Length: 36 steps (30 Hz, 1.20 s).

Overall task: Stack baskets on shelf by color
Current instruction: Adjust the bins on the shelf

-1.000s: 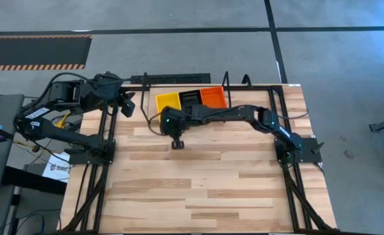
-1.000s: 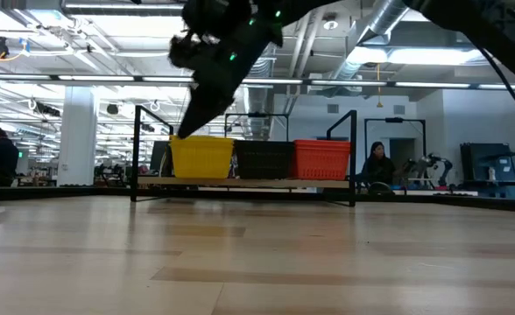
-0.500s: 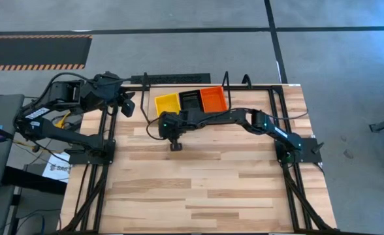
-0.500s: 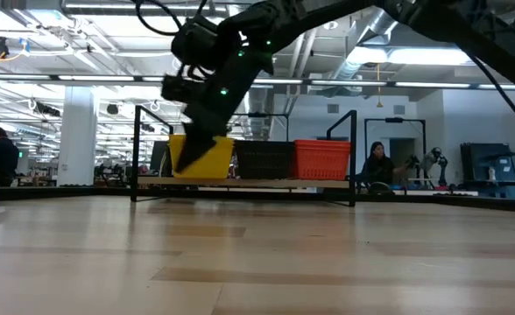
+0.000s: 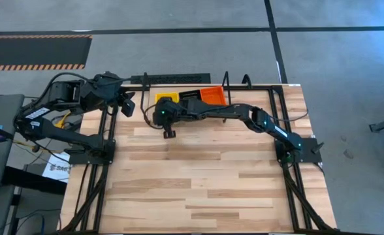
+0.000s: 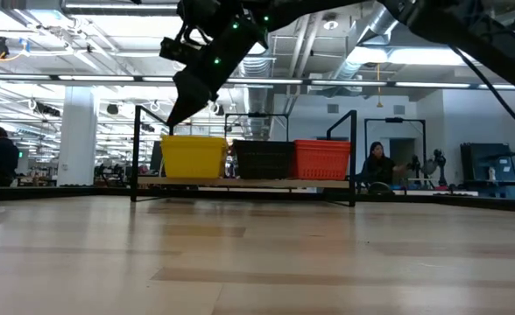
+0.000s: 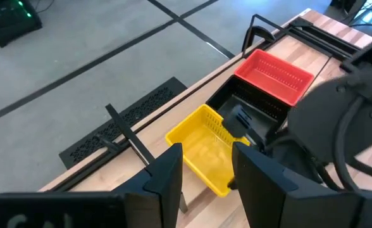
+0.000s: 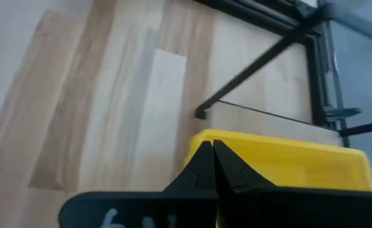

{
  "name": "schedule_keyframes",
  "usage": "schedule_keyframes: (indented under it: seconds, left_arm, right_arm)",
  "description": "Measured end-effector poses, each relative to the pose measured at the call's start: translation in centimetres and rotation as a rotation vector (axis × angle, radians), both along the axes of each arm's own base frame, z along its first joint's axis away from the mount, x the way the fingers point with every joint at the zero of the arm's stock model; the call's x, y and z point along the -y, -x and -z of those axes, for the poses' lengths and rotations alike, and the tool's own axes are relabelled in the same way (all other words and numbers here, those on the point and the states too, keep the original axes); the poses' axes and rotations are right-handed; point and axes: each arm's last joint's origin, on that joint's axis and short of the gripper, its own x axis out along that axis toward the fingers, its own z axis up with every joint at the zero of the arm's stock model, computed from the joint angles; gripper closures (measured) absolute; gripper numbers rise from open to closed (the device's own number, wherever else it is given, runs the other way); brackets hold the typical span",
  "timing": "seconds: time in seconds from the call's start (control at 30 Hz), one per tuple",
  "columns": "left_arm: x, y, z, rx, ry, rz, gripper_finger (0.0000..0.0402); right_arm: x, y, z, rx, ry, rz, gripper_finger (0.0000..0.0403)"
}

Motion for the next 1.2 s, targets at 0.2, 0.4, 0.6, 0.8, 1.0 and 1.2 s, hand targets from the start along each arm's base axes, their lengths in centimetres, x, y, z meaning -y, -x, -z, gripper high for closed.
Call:
schedule_keyframes:
  seconds: [0.2, 0.4, 0.6, 0.8, 1.0, 1.2]
  left_arm:
    - [0.0, 0.0, 0.0, -0.001, 0.000, 0.001, 0.0275]
    - [0.0, 0.0, 0.0, -0.002, -0.001, 0.001, 0.0275]
    - [0.0, 0.0, 0.0, -0.005, -0.003, 0.003, 0.0275]
    - [0.0, 0.0, 0.0, -0.005, -0.003, 0.003, 0.0275]
    - [0.0, 0.0, 0.0, -0.006, -0.002, 0.002, 0.0275]
    - [0.0, 0.0, 0.0, -0.002, 0.001, -0.002, 0.0275]
  right_arm:
    - [-0.1, 0.2, -0.1, -0.028, -0.003, -0.002, 0.0402]
    - [-2.2, 0.3, 0.5, -0.073, -0.025, -0.026, 0.0402]
    - [-3.9, 0.2, 1.2, -0.094, -0.026, -0.065, 0.0402]
    - [-2.8, -0.3, 3.4, -0.132, -0.020, -0.057, 0.0402]
    - [-1.8, -0.3, 3.4, -0.123, -0.003, -0.057, 0.0402]
    - [-0.6, -0.6, 3.1, -0.072, 0.007, -0.036, 0.0402]
